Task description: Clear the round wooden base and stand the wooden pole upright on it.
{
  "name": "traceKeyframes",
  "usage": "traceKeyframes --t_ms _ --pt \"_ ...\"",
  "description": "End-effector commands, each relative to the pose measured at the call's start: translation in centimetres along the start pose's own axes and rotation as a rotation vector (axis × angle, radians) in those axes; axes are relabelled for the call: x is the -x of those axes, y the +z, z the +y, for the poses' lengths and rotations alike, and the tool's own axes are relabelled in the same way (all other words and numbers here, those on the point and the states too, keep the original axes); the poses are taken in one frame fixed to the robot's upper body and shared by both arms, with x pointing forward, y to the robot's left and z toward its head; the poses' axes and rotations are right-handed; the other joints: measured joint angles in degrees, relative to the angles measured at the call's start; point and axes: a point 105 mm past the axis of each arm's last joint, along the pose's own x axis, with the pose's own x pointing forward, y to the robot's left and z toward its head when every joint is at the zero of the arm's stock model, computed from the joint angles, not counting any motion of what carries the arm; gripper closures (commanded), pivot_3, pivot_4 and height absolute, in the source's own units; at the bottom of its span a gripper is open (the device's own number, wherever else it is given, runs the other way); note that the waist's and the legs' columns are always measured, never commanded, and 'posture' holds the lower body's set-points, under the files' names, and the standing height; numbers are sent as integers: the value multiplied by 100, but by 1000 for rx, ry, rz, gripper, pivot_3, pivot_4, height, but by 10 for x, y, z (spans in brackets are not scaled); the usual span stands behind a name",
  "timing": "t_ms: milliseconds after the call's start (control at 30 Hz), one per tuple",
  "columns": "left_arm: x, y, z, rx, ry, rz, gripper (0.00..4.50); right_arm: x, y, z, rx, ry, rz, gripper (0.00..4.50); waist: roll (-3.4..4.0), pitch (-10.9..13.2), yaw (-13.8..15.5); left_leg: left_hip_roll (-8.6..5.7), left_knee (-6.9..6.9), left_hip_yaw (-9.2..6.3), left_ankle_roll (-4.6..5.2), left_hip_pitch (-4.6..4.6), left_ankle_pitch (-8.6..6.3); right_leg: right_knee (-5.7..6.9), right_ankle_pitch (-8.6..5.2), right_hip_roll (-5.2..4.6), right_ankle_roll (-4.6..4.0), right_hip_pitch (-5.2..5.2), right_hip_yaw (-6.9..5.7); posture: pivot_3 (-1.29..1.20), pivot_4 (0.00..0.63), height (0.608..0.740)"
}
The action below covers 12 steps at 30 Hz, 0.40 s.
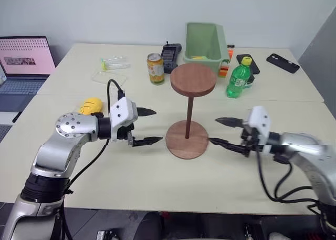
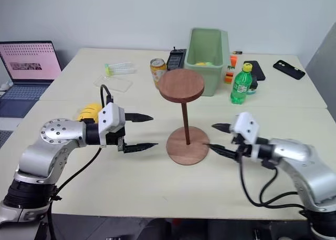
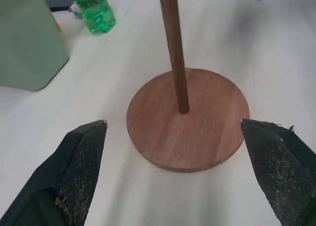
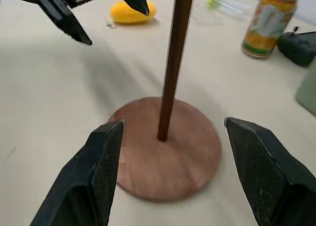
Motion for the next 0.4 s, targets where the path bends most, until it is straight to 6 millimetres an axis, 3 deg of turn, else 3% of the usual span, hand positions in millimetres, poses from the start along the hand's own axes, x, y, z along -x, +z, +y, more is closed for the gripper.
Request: traceKeyframes --t_ms 33,233,400 --pt "15 16 11 -25 47 -31 0 29 19 -7 63 -35 -22 1098 0 0 -6 0 0 -1 0 3 0 0 0 1 0 3 -1 0 150 740" --pt "38 5 24 -6 98 66 0 67 21 -19 68 -100 72 1098 -2 3 -16 5 -4 2 1 4 0 -2 0 4 0 3 1 0 150 740" --pt "47 -2 30 -22 105 108 0 76 19 -23 74 -126 102 1098 -4 4 -6 2 -2 2 1 6 0 -2 0 4 0 7 0 0 150 740"
